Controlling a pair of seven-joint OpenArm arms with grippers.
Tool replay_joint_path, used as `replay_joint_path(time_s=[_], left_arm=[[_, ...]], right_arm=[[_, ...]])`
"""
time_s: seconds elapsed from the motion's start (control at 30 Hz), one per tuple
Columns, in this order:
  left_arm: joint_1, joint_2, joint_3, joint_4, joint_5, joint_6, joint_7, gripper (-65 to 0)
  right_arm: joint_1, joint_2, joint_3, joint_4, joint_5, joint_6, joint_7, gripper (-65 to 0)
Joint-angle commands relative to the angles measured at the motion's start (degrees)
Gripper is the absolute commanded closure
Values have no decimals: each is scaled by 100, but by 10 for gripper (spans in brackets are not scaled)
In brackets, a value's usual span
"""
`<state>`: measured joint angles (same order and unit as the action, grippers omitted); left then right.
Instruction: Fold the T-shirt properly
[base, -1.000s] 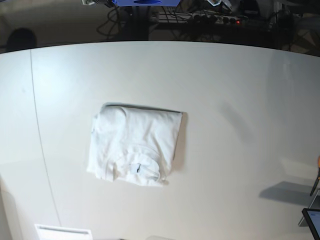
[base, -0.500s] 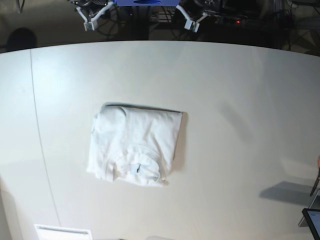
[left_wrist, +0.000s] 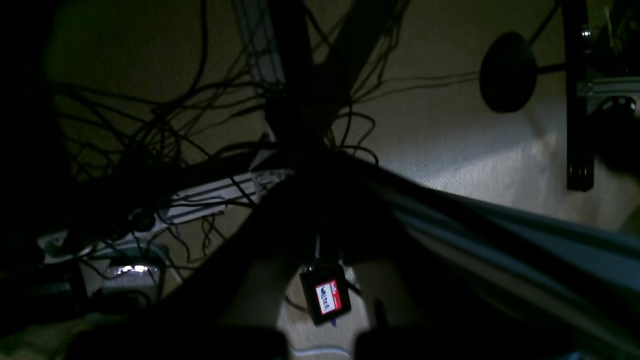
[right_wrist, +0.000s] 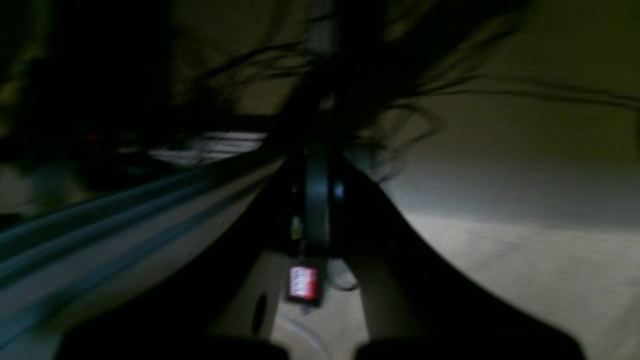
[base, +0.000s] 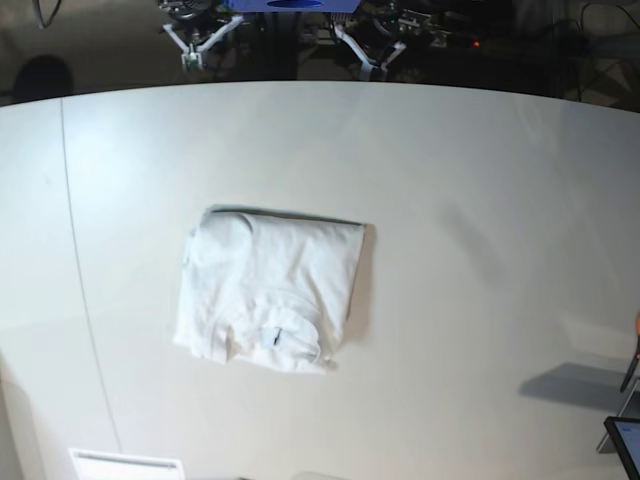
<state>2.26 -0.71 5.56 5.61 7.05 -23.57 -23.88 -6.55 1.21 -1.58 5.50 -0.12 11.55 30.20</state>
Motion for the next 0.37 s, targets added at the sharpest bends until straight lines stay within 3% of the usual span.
replay_joint_path(time_s=[0.0,0.33], left_arm=[[24,-56,2,-2,-6,-30,-60,0],[-151,-65,2,-11,-6,-30,-60,0]], right_arm=[[-35,-3,5,0,-1,-25,71,-1],[70,217,22,0,-1,-105,71,-1]])
